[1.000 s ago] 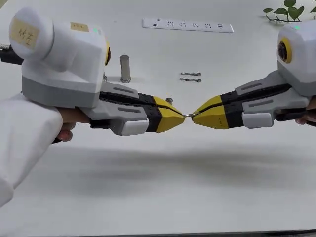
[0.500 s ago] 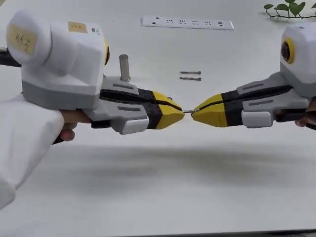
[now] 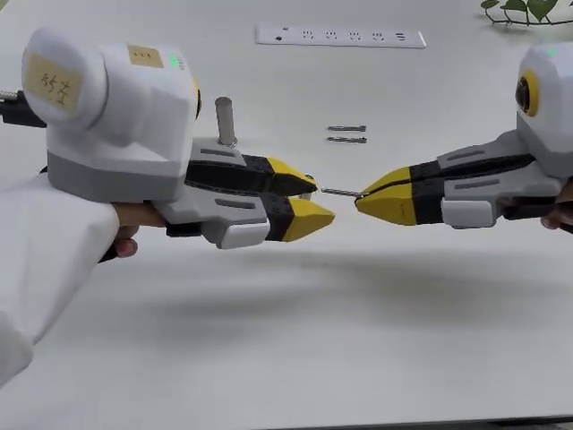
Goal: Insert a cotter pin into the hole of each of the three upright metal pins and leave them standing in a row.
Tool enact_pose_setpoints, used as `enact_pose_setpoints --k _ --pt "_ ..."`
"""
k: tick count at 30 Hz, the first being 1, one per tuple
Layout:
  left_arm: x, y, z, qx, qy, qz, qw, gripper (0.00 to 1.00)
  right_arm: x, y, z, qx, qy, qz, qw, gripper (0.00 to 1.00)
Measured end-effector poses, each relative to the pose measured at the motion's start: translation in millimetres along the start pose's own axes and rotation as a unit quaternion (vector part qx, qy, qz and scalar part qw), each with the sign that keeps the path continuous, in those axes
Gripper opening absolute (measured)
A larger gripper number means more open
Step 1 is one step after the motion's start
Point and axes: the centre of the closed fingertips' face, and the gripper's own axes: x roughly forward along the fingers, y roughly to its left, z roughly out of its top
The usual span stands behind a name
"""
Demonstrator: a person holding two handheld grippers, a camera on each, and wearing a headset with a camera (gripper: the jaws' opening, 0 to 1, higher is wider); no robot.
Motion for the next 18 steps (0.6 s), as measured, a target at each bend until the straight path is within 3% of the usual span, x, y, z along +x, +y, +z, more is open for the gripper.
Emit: enact_pose_setpoints --k 7,8,10,18 --pt "0.4 28.4 -7.1 0.001 0.013 0.024 0.9996 0.23 1.3 -17.6 -8.1 -0.014 0.016 -0.018 0.9996 0.00" --pt "3.0 11.9 -6.2 0.003 0.015 0.031 0.9994 0.23 1.7 -19.7 -9.0 -0.015 0.018 -0.019 0.9995 0.00" --pt "4.9 7.2 -6.2 0.005 0.018 0.034 0.9992 0.22 3.3 -23.5 -10.6 -0.017 0.021 -0.021 0.9994 0.00" --pt "18.9 21.8 -8.1 0.019 0.047 0.041 0.9979 0.20 10.7 -39.8 -14.7 -0.014 0.024 -0.019 0.9994 0.00"
